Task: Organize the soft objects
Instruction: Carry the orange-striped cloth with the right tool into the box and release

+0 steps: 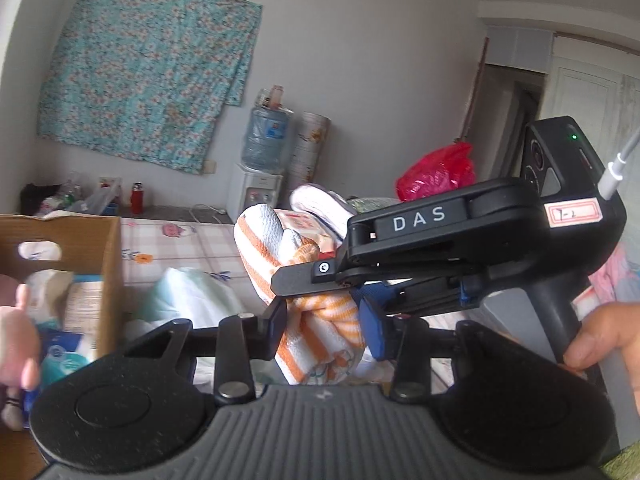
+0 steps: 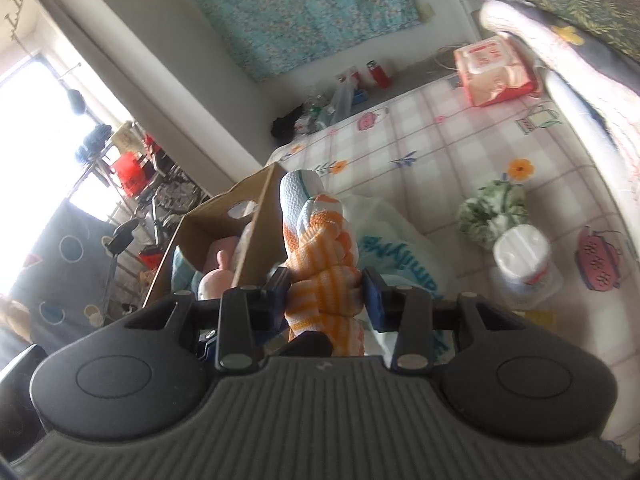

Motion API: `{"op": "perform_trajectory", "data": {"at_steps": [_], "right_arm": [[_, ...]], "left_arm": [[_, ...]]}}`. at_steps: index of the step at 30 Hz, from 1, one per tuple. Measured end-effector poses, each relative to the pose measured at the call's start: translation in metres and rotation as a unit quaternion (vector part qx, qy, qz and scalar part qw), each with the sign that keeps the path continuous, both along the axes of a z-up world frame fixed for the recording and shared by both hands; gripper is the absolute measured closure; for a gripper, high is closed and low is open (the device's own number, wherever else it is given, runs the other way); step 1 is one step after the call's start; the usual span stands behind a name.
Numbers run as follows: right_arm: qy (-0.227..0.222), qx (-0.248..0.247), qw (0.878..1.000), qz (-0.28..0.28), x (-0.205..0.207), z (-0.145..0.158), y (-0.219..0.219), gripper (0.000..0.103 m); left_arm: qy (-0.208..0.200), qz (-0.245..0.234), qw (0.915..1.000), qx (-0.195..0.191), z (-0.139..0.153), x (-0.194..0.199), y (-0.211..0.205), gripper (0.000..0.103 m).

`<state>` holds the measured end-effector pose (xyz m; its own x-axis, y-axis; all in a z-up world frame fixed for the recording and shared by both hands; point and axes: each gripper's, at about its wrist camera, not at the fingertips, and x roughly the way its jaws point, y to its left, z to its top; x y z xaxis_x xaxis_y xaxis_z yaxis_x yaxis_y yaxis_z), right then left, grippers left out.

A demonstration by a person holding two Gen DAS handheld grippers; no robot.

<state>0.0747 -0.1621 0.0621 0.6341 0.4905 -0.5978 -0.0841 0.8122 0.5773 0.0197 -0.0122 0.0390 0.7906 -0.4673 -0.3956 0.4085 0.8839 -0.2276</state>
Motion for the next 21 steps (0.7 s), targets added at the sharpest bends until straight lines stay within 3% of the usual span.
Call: {"op": "perform_trajectory", "data": {"at_steps": [5, 9, 12, 15, 21], "right_arm": [[0.007, 0.017, 0.994, 0.108, 0.043, 0.007, 0.096, 0.065], [0.036, 0.027, 0.98, 0.194, 0.074, 0.001, 0.183, 0.065], [0.067, 0.023, 0.967, 0.245, 0.09, -0.011, 0.247, 0.066], [0.102, 0.013, 0.954, 0.28, 0.102, -0.027, 0.304, 0.065], [0.189, 0.007, 0.933, 0.306, 0.112, -0.075, 0.371, 0.065]], "left_arm": [[0.009, 0.106, 0.9941, 0.023, 0.015, -0.007, 0.072, 0.061], [0.037, 0.184, 0.981, 0.047, 0.022, -0.009, 0.124, 0.061], [0.061, 0.243, 0.9658, 0.067, 0.024, -0.015, 0.165, 0.061], [0.087, 0.283, 0.9527, 0.069, 0.025, -0.022, 0.199, 0.061], [0.111, 0.32, 0.9385, 0.066, 0.023, -0.035, 0.235, 0.061]]}}
